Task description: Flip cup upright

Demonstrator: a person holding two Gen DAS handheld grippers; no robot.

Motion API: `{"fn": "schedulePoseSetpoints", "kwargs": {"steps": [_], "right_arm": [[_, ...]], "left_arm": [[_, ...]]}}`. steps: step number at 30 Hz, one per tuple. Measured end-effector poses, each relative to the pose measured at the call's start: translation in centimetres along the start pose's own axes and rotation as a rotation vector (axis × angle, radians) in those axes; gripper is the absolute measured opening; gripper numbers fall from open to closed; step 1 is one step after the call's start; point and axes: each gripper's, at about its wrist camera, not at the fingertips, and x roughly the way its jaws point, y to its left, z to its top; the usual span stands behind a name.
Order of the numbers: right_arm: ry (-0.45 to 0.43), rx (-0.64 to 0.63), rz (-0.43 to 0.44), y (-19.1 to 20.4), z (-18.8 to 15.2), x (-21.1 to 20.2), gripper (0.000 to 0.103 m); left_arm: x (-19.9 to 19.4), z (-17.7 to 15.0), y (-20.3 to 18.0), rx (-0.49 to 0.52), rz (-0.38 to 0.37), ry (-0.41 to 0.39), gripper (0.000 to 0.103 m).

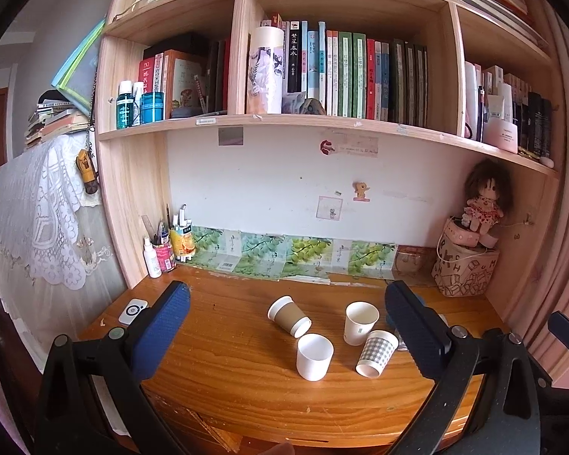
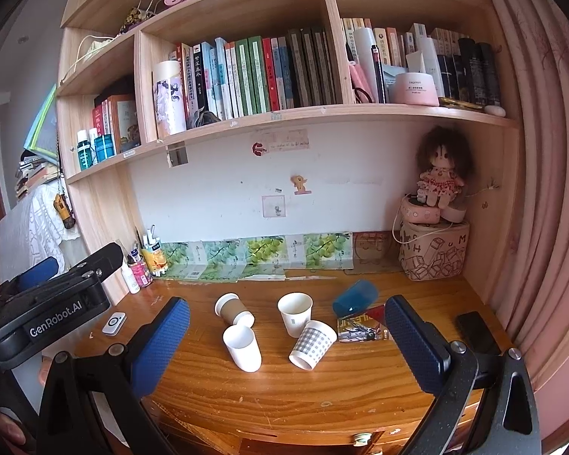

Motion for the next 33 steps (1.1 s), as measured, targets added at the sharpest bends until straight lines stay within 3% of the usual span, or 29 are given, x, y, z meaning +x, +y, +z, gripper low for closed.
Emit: {"fn": "schedulePoseSetpoints", "kwargs": {"steps": [33], "right_arm": [[0.02,0.015,0.009,0.3,-0.1,1.1,0.103]], "left_arm": [[0.5,0.1,-0.9,0.016,-0.013,0.006,0.103]]}}
